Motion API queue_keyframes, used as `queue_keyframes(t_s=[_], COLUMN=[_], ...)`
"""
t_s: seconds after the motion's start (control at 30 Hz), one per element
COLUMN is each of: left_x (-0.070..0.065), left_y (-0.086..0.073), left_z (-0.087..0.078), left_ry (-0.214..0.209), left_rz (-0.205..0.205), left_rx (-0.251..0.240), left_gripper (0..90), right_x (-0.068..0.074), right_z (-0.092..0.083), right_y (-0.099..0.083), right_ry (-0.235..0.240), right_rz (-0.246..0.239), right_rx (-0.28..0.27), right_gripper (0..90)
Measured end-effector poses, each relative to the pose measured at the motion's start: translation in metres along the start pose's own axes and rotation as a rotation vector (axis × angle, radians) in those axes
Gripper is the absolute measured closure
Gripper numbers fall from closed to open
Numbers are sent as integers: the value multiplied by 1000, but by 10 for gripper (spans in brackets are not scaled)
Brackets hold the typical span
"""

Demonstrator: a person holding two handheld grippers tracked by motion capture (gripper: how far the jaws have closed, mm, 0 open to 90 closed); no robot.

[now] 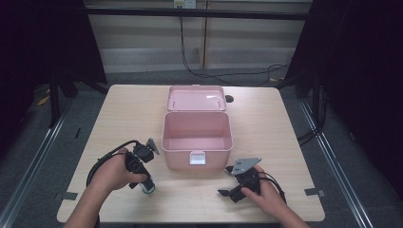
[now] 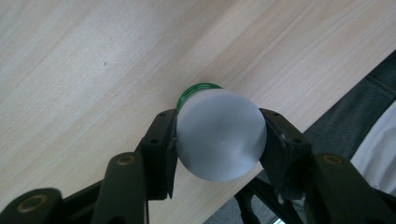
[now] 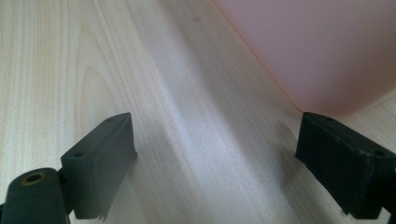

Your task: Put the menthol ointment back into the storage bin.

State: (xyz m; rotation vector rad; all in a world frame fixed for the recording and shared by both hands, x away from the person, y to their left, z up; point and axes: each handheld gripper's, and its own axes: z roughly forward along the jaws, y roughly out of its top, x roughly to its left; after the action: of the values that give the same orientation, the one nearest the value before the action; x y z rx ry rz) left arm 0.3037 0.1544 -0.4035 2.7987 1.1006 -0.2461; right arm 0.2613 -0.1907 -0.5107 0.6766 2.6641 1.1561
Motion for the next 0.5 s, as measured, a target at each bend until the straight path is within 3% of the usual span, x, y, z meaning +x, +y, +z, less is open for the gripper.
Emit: queue_keyframes(t_s=[0.2, 0.5], left_x=[-1, -1], left_y=[7, 16], left_z=[-24, -46], left_ry=[-8, -19], left_rz=[-14, -41], left_rx=[-14, -6], left_gripper=[501, 500], right_x=[0, 0], right_z=[0, 0], right_y=[0, 0], right_ry=[-2, -2], right_rz=[-4, -5], right_rx=[-3, -2], right_gripper=[110, 110])
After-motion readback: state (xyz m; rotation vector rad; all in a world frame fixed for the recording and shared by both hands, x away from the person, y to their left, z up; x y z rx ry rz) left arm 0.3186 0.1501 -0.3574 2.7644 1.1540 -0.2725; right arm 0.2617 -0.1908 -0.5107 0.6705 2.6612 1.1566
